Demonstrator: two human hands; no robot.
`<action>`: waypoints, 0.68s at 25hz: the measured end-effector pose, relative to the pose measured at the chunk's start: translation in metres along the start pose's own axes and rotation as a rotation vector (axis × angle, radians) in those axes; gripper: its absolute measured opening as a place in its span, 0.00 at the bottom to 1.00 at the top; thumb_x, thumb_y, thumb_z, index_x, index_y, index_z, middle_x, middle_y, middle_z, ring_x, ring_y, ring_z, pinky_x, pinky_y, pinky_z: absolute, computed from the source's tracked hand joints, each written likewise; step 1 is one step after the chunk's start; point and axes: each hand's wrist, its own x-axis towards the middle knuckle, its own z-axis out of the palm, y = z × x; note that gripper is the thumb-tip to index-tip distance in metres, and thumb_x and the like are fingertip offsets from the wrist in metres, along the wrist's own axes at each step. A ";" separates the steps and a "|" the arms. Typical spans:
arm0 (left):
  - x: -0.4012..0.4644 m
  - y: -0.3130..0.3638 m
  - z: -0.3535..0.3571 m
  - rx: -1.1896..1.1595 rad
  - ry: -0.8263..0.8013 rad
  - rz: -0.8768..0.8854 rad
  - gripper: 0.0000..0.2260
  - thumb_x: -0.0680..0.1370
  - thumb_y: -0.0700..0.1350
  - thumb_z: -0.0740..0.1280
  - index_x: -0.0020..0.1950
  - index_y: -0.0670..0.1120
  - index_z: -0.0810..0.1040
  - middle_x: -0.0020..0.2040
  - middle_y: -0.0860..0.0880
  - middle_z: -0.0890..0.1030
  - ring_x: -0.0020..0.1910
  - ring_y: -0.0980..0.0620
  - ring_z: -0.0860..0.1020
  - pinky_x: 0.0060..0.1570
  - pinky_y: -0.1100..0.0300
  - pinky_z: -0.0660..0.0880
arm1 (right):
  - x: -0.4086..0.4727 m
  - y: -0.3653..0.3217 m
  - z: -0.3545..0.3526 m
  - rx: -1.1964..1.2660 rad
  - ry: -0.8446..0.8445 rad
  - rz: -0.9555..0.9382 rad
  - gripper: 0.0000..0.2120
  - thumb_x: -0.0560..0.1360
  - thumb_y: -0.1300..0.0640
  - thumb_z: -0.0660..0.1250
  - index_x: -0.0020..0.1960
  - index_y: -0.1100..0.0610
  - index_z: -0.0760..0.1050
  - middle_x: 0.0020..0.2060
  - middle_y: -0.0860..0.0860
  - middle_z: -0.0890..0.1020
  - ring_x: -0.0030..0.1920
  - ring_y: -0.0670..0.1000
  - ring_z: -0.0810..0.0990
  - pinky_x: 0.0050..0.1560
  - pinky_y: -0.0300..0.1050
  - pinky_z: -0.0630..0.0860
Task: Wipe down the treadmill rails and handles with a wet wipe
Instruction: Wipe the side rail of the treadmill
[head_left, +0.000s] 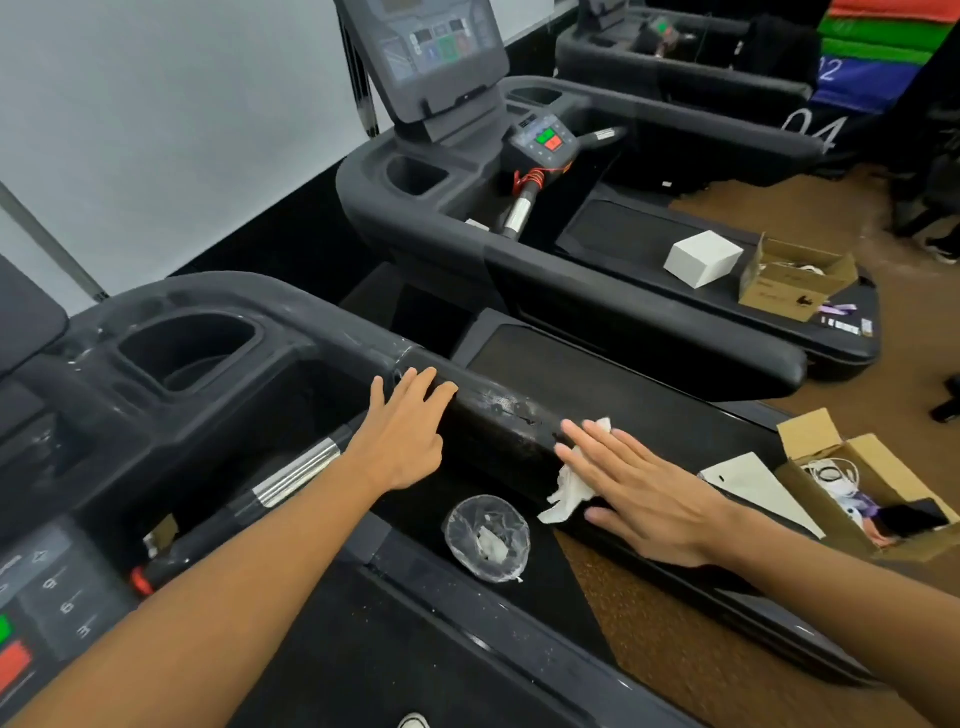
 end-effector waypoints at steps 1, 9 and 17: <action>-0.001 -0.003 0.000 -0.004 0.003 0.026 0.31 0.77 0.43 0.63 0.78 0.50 0.57 0.79 0.43 0.56 0.79 0.41 0.51 0.73 0.33 0.50 | -0.011 -0.003 -0.003 0.037 0.031 0.050 0.32 0.83 0.38 0.45 0.80 0.48 0.35 0.80 0.47 0.37 0.80 0.50 0.36 0.80 0.54 0.44; -0.002 -0.043 -0.005 0.044 -0.041 0.096 0.35 0.78 0.45 0.61 0.81 0.54 0.47 0.81 0.44 0.46 0.80 0.44 0.42 0.74 0.34 0.50 | 0.027 -0.114 0.020 0.259 0.187 0.797 0.39 0.79 0.34 0.34 0.80 0.60 0.36 0.80 0.58 0.39 0.80 0.56 0.38 0.79 0.52 0.40; 0.009 -0.049 -0.015 0.054 -0.040 0.112 0.33 0.78 0.47 0.63 0.81 0.56 0.51 0.81 0.44 0.50 0.80 0.44 0.46 0.74 0.33 0.46 | 0.154 -0.119 -0.006 0.197 0.186 0.657 0.43 0.79 0.32 0.37 0.77 0.66 0.54 0.76 0.65 0.59 0.76 0.64 0.57 0.77 0.60 0.52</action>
